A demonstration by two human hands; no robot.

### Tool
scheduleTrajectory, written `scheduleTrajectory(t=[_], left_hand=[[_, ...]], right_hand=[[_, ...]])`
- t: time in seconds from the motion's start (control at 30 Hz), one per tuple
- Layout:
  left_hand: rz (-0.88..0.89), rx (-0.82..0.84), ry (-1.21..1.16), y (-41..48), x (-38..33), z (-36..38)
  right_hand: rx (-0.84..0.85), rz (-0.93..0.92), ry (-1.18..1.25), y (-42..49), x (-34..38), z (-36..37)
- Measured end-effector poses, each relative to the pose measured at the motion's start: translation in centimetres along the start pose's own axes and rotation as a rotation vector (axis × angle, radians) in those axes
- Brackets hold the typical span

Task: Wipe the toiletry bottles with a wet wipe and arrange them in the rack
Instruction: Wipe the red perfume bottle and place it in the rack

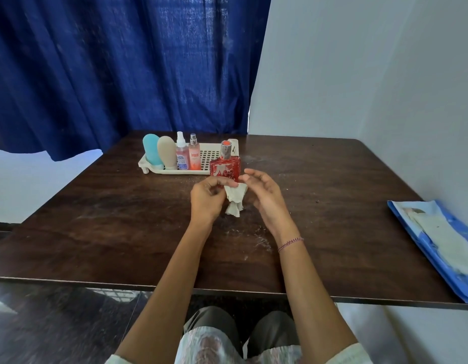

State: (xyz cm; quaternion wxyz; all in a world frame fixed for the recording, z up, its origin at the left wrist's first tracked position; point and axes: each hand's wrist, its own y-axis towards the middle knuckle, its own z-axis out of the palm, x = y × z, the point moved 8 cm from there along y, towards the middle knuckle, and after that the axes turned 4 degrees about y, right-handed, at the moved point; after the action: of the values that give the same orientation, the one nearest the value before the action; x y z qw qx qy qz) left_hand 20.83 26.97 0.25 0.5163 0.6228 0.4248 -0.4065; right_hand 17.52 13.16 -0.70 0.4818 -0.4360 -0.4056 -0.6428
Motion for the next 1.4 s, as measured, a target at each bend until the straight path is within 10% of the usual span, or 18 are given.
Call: scheduleTrajectory(t=[0.3, 0.57, 0.83, 1.13, 1.4], left_hand=[[0.002, 0.233, 0.104, 0.2, -0.6, -0.7], [0.239, -0.020, 0.201, 5.6, -5.4, -3.3], [0.334, 0.178, 0.162, 8.0, -4.0, -0.7], [0.276, 0.221, -0.023, 8.5, -3.2, 0.4], [0.328, 0.221, 0.022, 8.7, -2.5, -0.3]], right_hand=[[-0.055, 0.043, -0.172, -0.1, -1.7, -0.6], [-0.407, -0.193, -0.317, 1.2, 2.4, -2.2], [-0.142, -0.505, -0.552, 3.4, 5.8, 2.8], [-0.334, -0.752, -0.610, 3.5, 5.6, 2.4], [-0.156, -0.830, -0.769, 2.8, 4.0, 4.6]])
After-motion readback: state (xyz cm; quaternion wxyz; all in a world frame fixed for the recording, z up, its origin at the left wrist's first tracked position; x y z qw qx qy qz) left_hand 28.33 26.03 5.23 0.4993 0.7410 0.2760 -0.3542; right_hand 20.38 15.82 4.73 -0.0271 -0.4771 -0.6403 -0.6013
